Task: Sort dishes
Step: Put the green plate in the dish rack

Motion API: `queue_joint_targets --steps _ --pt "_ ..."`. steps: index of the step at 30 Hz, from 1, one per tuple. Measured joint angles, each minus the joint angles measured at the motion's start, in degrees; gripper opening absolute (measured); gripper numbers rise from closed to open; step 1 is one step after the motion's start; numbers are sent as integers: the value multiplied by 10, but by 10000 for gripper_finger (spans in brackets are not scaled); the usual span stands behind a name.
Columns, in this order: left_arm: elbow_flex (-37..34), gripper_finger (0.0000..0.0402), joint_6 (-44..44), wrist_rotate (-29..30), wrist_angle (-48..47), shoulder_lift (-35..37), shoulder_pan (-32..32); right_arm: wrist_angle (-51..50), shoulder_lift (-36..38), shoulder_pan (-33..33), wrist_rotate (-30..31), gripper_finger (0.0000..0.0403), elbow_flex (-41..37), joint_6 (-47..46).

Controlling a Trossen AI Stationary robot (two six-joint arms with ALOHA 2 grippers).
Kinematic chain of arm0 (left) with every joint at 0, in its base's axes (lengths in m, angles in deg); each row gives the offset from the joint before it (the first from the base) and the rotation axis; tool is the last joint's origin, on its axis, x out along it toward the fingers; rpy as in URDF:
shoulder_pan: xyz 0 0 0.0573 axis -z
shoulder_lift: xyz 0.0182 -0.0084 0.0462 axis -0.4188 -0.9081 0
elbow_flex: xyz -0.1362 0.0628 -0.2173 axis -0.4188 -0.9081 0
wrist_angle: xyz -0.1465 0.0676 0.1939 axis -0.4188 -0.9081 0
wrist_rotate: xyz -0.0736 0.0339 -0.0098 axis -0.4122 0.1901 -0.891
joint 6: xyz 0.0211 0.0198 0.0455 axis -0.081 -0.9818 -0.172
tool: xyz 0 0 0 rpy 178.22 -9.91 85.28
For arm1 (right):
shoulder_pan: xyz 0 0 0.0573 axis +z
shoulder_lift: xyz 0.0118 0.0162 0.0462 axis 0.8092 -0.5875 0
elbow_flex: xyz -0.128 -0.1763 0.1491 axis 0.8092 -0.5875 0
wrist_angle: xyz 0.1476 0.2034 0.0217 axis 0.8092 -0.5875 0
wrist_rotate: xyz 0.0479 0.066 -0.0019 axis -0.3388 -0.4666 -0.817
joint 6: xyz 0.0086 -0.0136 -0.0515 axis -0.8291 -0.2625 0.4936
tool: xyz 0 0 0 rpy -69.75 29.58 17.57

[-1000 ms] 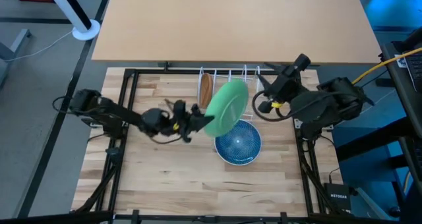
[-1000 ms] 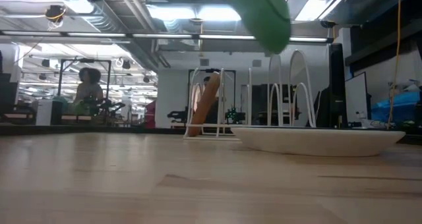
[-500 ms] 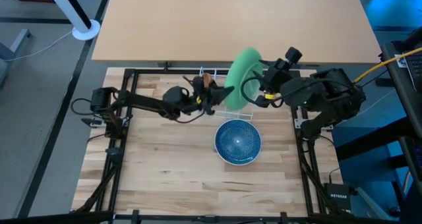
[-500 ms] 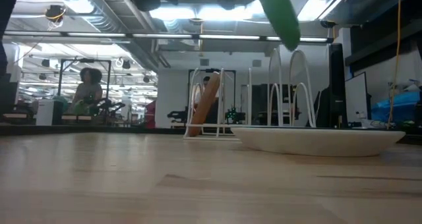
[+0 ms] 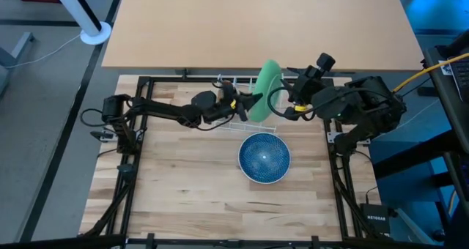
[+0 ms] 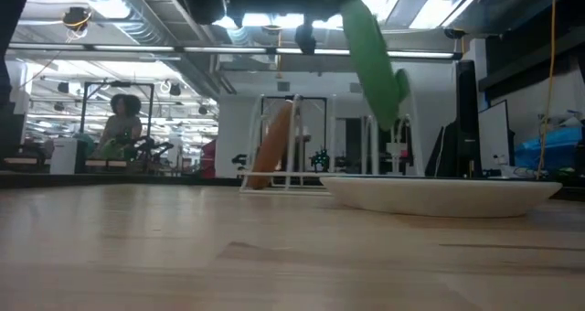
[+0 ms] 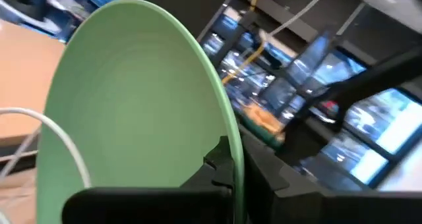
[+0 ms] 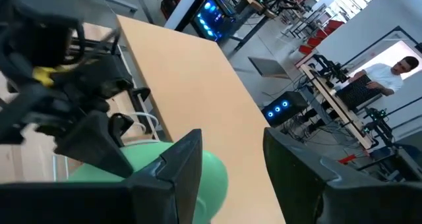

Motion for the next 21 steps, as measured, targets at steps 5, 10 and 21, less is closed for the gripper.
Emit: queue_joint_targets --steps 5,10,21 --pt "0 17 -9 14 -7 -28 -18 0 0 0 -7 166 0 0" --pt "0 33 -10 13 -9 -46 -28 -1 0 0 -16 166 0 -4" --pt "0 88 -94 11 -5 -48 -32 -4 0 0 -30 166 0 -11"
